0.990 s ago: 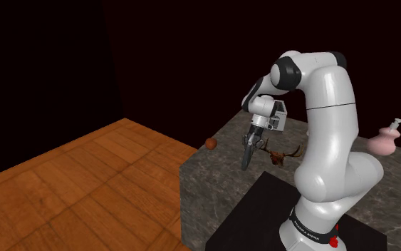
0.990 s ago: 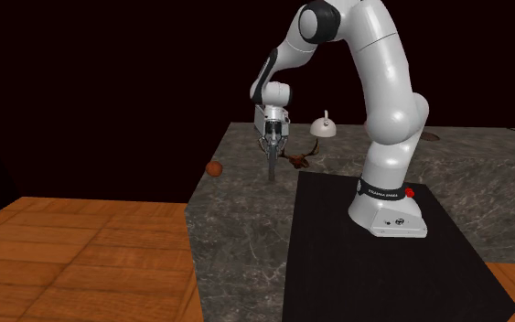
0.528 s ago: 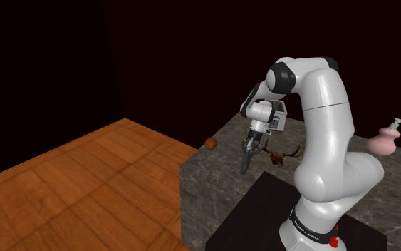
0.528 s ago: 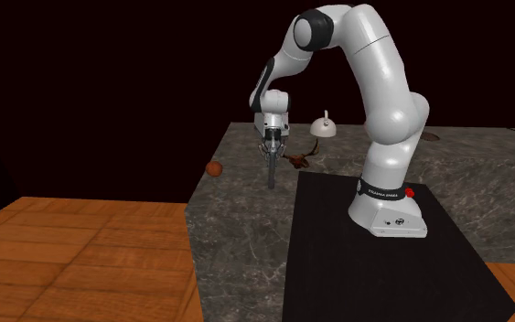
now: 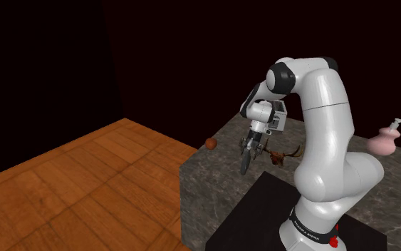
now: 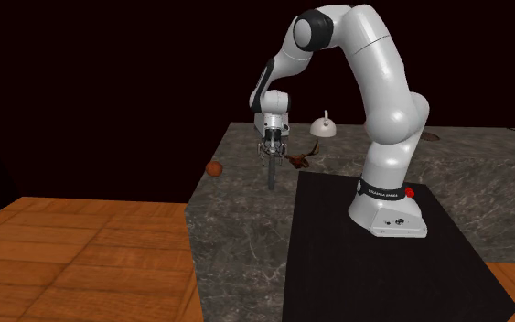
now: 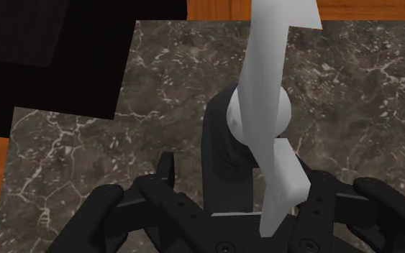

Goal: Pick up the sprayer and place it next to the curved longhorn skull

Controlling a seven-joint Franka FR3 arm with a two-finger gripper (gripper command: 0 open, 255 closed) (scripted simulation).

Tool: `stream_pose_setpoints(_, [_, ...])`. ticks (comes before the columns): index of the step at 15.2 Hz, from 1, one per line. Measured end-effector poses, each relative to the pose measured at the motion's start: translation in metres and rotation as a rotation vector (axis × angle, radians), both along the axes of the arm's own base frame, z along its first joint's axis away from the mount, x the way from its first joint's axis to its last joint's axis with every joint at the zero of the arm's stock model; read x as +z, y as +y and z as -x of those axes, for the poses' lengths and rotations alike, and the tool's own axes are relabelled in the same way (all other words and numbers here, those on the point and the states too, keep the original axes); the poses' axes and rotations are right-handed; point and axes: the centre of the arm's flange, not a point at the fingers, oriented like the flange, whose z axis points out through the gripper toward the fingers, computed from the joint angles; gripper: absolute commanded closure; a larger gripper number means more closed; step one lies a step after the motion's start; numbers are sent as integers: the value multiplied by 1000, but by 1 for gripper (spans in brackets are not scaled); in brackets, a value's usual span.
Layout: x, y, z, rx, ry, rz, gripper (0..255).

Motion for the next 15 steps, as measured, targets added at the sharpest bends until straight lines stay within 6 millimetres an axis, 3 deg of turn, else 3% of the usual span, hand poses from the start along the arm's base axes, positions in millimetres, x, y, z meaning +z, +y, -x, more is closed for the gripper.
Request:
stream_pose_setpoints(5, [4, -3, -1, 0, 0, 0, 0])
stream_pose_setpoints(9, [38, -22, -2, 0, -1, 1, 0])
stream_pose_setpoints(15, [43, -25, -4, 0, 0, 0, 0])
